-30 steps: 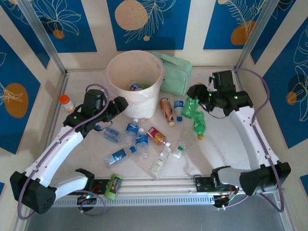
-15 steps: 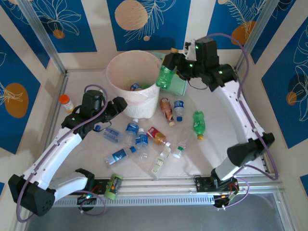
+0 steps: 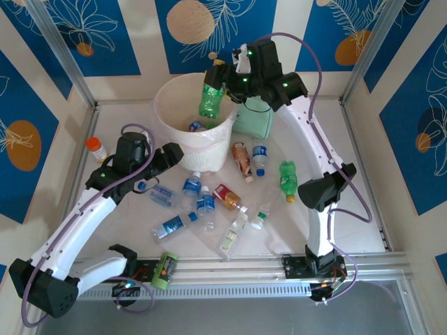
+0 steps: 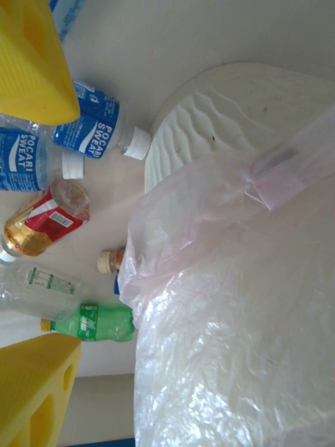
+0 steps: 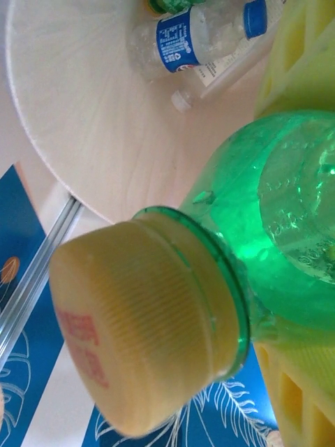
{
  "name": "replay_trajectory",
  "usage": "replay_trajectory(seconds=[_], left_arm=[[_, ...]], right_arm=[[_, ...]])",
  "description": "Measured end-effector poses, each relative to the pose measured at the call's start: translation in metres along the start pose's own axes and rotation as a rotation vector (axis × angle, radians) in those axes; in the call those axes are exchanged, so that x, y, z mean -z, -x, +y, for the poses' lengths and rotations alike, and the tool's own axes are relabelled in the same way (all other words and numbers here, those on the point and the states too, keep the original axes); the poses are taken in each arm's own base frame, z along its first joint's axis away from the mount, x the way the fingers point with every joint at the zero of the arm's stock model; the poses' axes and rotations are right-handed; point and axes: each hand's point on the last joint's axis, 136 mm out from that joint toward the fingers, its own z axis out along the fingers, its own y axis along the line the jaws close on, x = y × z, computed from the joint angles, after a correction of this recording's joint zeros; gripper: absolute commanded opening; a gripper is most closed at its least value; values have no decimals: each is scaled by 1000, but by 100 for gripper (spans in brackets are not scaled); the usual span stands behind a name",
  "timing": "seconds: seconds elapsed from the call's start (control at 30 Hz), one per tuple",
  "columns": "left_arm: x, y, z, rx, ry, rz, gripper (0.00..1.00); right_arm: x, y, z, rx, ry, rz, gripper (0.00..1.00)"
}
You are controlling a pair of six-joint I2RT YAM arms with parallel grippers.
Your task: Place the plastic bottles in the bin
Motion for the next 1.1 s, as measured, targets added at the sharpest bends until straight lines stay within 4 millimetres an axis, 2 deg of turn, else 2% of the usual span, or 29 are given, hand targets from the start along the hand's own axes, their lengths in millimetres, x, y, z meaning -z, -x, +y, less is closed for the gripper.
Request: replay_trajectory(seconds=[0.17, 0.4, 0.53, 0.67, 0.77, 0.87, 0.97, 1.1], left_arm=[[0, -9, -1, -60, 9, 23, 82], [-3, -37, -28, -229, -41, 86, 82], [-7, -61, -48, -355, -81, 142, 82], [-16, -94, -67, -511, -104, 233, 83], [-22, -130, -73, -629, -113, 324, 86], [-29, -162, -68, -721, -93, 423, 88], [-40, -191, -63, -801, -60, 517, 88], [-51, -230, -56, -898, -24, 633, 89]], right_arm=[[-5, -6, -11, -23, -31, 29, 86], [2, -6, -19, -32, -58, 18, 86], [25, -8, -30, -38, -96, -11, 87], [68, -4, -45, -65, -119, -82, 87], [108, -4, -75, -123, -157, -159, 87], [140, -12, -114, -203, -210, -219, 87], [157, -30, -153, -287, -266, -241, 87], [167, -59, -194, -383, -327, -228, 87]])
